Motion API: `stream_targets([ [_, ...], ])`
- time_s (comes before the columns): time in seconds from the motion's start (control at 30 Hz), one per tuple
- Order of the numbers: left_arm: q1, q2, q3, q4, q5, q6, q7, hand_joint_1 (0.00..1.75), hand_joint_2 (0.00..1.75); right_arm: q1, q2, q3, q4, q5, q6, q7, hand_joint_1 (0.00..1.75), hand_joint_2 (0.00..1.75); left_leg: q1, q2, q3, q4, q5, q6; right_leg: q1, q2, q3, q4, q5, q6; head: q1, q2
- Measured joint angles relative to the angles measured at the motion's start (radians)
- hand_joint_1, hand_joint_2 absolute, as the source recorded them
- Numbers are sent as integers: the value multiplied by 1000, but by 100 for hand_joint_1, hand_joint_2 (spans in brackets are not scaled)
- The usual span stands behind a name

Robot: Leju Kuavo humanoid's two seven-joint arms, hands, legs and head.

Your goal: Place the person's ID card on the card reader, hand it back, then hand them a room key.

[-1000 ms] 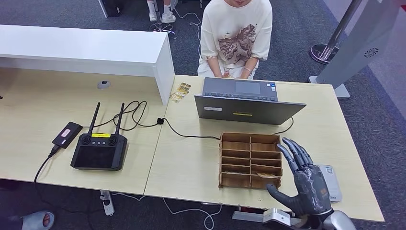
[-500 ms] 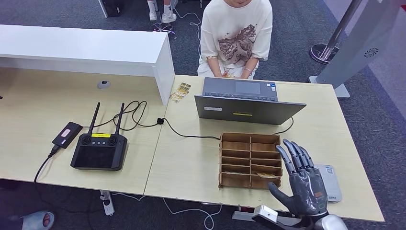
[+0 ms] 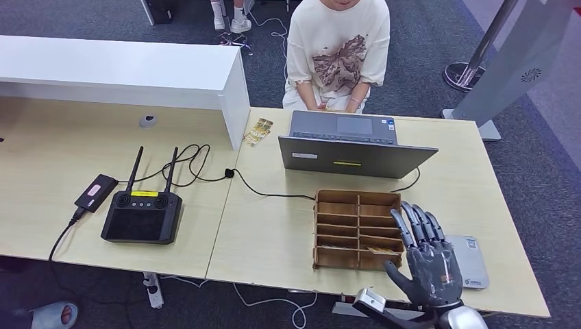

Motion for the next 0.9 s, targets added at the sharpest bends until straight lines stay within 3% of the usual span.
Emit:
stream_targets([
  [0.27,-2,0,0,0,0,0,9,0,0,-27,-9,41,86,37,98,98,0,175,0,0,0,0,0,0,0,0,0,0,0,0,0,0],
  [0.9,-3,-5,0,0,0,0,13,0,0,-103,-7,88,230,45,156,104,0,175,0,0,0,0,0,0,0,0,0,0,0,0,0,0],
])
